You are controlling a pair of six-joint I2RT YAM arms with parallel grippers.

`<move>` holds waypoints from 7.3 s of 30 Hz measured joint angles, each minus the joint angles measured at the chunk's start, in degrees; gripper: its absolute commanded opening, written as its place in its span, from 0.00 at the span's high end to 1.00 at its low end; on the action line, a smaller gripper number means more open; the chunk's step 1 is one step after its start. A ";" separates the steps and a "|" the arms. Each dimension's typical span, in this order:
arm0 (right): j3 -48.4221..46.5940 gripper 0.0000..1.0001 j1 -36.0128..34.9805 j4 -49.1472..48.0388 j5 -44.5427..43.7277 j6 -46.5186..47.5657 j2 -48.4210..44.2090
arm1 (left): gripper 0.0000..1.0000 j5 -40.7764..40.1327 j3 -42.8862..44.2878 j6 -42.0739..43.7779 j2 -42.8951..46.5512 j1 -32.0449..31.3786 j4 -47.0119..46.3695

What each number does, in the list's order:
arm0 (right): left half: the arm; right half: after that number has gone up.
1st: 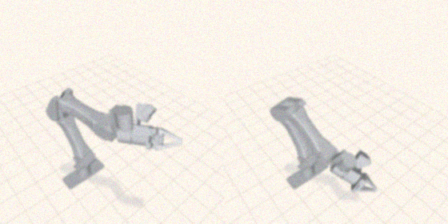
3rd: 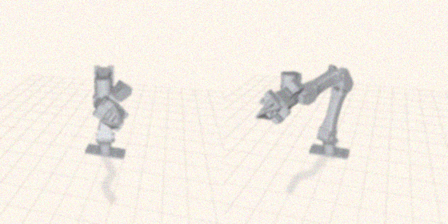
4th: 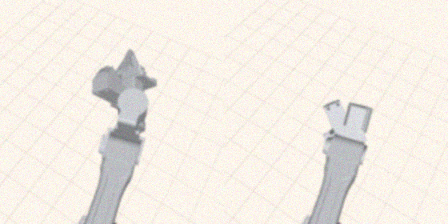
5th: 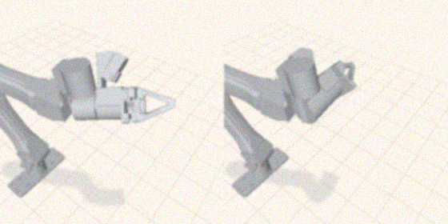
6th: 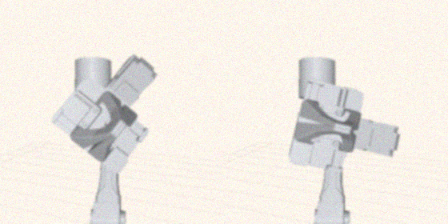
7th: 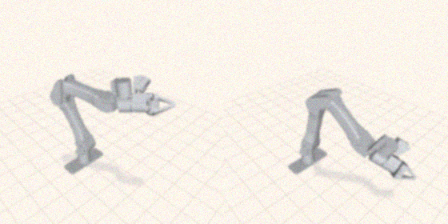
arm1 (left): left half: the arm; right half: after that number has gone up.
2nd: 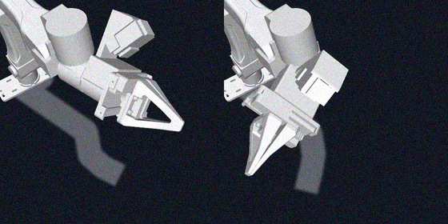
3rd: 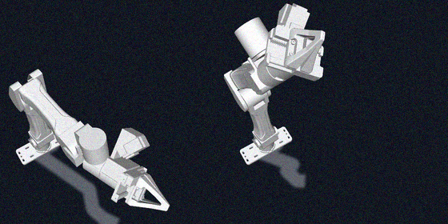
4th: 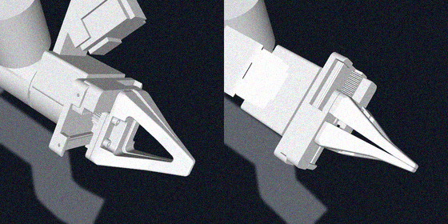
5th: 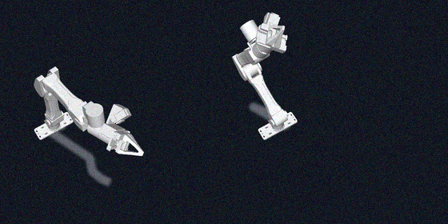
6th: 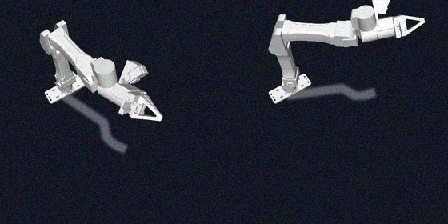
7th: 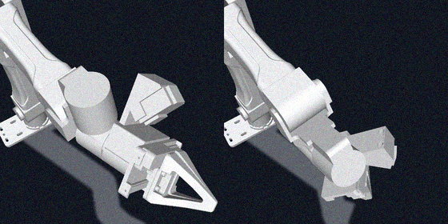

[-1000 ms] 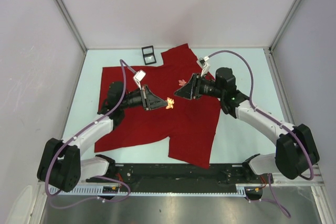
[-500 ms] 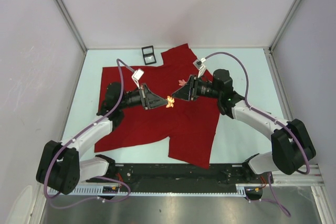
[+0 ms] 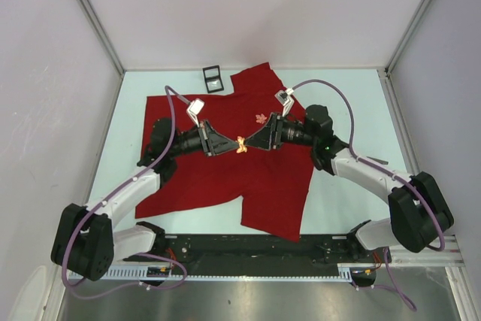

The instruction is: Remove the brooch from the garment

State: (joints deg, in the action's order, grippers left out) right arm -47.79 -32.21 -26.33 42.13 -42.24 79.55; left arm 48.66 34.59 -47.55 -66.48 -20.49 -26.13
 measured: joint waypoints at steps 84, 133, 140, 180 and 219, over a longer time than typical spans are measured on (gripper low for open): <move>0.31 0.63 -2.49 -13.29 9.88 -8.55 5.31 | 1.00 8.59 -2.80 -4.39 1.31 3.98 -6.29; -1.22 0.54 -4.46 -9.79 4.68 -4.13 6.99 | 0.99 6.45 -3.41 -8.63 1.44 4.24 -7.89; -1.22 0.44 -4.02 -3.98 3.80 -2.75 4.13 | 1.00 6.40 -3.41 -7.93 1.68 3.87 -7.50; -1.29 0.56 -3.06 5.68 0.13 3.74 -0.46 | 1.00 9.22 -2.38 -1.40 1.95 3.52 -0.98; 3.21 0.52 17.18 35.10 -12.96 17.62 -14.53 | 1.00 -58.18 65.51 76.65 -60.11 0.22 27.56</move>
State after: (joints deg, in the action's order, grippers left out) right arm -44.58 -15.03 8.78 29.17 -24.62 65.01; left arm -9.52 100.09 29.10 -126.58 -20.27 1.43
